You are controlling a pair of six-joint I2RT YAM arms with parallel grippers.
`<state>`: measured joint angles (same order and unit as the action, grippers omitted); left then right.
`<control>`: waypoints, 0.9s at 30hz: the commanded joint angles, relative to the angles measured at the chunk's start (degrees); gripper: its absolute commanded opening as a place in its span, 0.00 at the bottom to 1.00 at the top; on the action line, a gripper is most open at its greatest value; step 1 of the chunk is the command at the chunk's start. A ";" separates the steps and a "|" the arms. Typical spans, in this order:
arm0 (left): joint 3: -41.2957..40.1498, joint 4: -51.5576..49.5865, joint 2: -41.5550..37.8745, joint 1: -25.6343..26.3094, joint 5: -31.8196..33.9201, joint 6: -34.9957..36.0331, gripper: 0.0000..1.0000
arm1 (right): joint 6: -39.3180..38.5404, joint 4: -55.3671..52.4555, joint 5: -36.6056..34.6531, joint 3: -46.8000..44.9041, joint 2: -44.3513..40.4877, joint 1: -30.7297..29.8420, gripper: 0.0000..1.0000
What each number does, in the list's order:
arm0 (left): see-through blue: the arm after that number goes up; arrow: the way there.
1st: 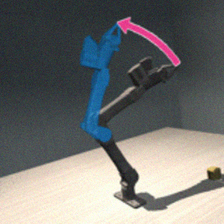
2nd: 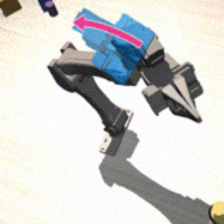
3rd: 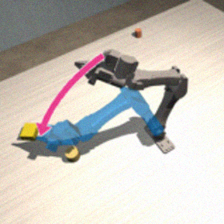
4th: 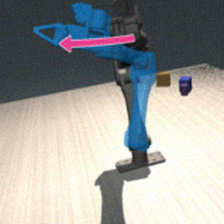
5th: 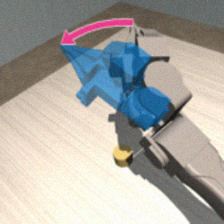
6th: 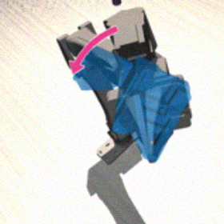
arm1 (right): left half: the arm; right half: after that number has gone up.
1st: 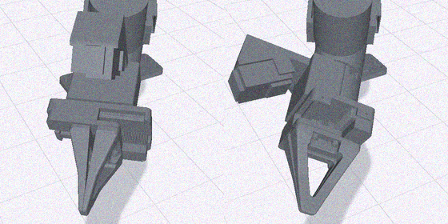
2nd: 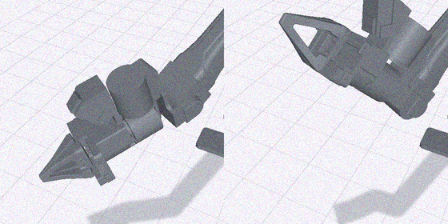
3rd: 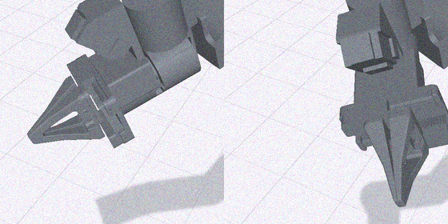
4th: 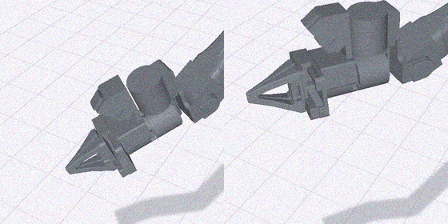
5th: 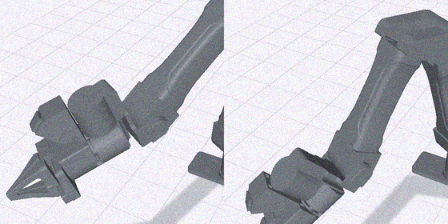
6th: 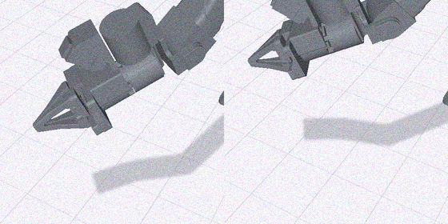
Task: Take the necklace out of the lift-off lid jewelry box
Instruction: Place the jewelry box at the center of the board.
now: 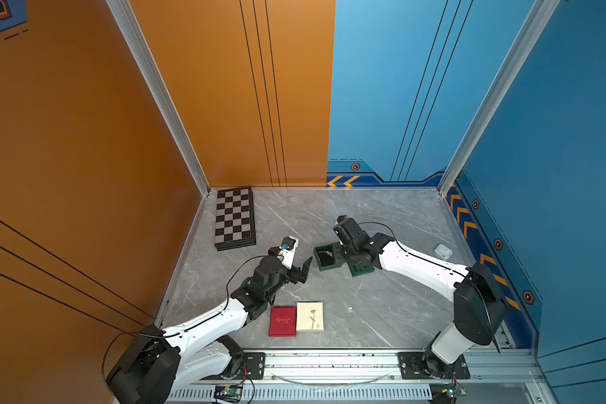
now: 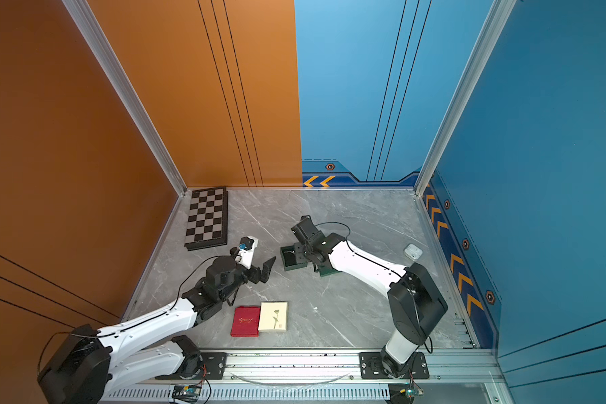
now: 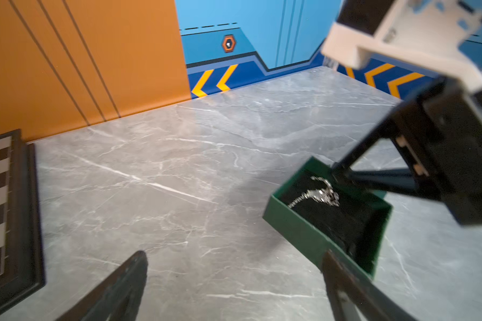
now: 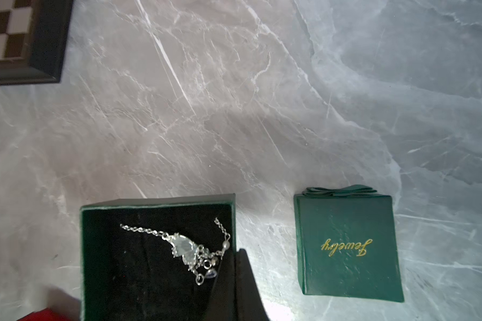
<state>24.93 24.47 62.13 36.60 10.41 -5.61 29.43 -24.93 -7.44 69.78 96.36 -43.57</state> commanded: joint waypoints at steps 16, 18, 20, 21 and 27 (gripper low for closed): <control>2.50 -5.71 -0.85 -1.10 4.22 -2.48 0.98 | 3.99 5.92 -8.31 -1.04 11.78 -1.94 0.06; 2.58 -5.82 -0.82 -1.21 3.94 -2.39 0.98 | 3.56 5.81 -8.09 -1.04 11.17 -1.90 0.11; 2.58 -5.98 -0.79 -1.22 3.91 -2.39 0.98 | 2.75 5.44 -7.87 -0.93 10.32 -1.90 0.15; 2.73 -6.09 -0.78 -1.20 3.84 -2.39 0.98 | 2.29 5.02 -7.89 -0.85 9.93 -1.90 0.17; 2.74 -6.67 -1.39 -1.36 3.56 -2.22 0.98 | -0.99 2.03 -8.01 -0.02 6.82 -2.01 0.27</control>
<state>25.96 19.07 61.80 35.88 13.54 -7.62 30.68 -20.10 -15.09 68.66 106.69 -45.43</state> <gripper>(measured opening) 0.983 0.262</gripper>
